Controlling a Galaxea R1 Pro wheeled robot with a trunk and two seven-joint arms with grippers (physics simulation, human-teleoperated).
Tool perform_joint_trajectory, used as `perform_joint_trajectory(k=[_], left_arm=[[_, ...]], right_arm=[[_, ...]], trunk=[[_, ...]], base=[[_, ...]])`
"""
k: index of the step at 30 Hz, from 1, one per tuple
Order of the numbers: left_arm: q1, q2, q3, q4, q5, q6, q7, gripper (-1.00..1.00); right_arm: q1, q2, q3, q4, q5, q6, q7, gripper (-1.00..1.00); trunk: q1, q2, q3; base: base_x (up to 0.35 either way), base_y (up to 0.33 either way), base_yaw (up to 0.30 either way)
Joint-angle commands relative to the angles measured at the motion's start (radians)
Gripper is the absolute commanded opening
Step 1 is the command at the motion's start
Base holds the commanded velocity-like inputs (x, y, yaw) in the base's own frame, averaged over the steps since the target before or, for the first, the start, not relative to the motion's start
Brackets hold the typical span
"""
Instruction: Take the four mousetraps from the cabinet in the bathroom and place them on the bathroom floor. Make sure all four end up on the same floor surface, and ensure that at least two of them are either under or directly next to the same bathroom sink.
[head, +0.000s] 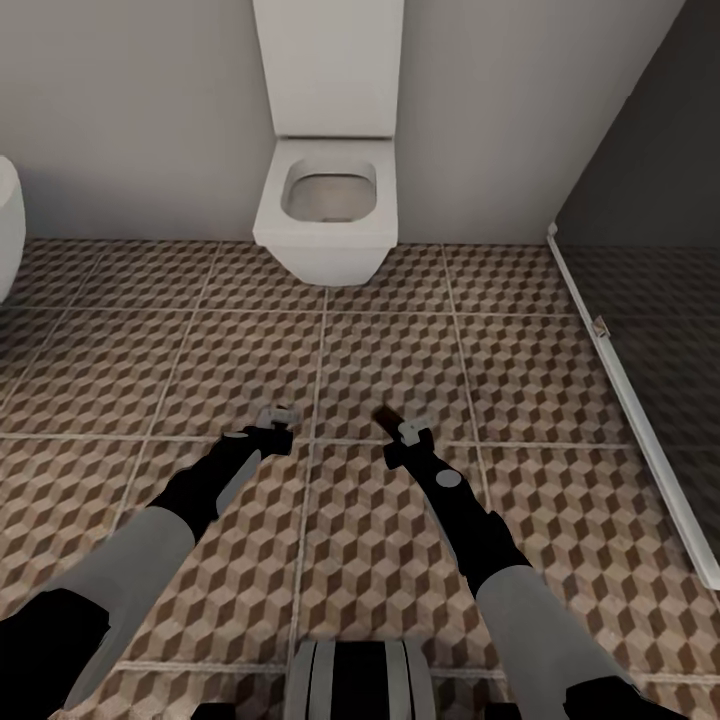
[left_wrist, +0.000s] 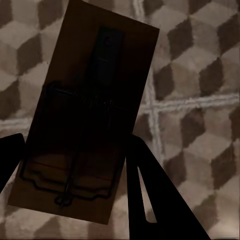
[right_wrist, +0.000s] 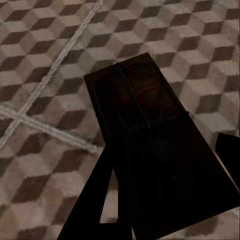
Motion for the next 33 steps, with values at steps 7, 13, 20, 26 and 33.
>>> perform_joint_trajectory(k=[7, 13, 20, 26, 33], left_arm=[[-0.001, 0.002, -0.007, -0.005, 0.010, 0.003, 0.006, -1.00], [-0.001, 0.002, -0.007, -0.028, 0.010, 0.006, 0.006, -1.00], [-0.001, 0.003, -0.006, -0.033, 0.010, 0.008, 0.006, -1.00], [-0.001, 0.003, -0.007, -0.031, 0.010, 0.008, 0.006, -1.00], [-0.002, 0.003, -0.007, -0.029, 0.010, 0.008, 0.006, -1.00]], right_arm=[[0.000, 0.000, -0.001, -0.002, 0.010, 0.006, 0.001, -1.00], [0.000, 0.000, -0.001, -0.002, 0.010, 0.005, 0.002, -1.00], [0.000, 0.000, -0.001, -0.002, 0.010, 0.004, 0.003, -1.00], [0.000, 0.000, -0.001, -0.002, 0.010, 0.004, 0.004, -1.00], [0.000, 0.000, 0.000, -0.002, 0.010, 0.004, 0.004, -1.00]], trunk=[[0.001, -0.001, -0.023], [0.001, -0.001, -0.033], [0.001, -0.001, -0.037], [0.001, -0.001, -0.038], [0.001, -0.001, -0.038]], base=[[0.000, 0.000, 0.000], [0.000, 0.000, 0.000], [0.047, 0.029, 0.000], [0.229, 0.165, 0.000], [0.266, 0.178, 0.000]])
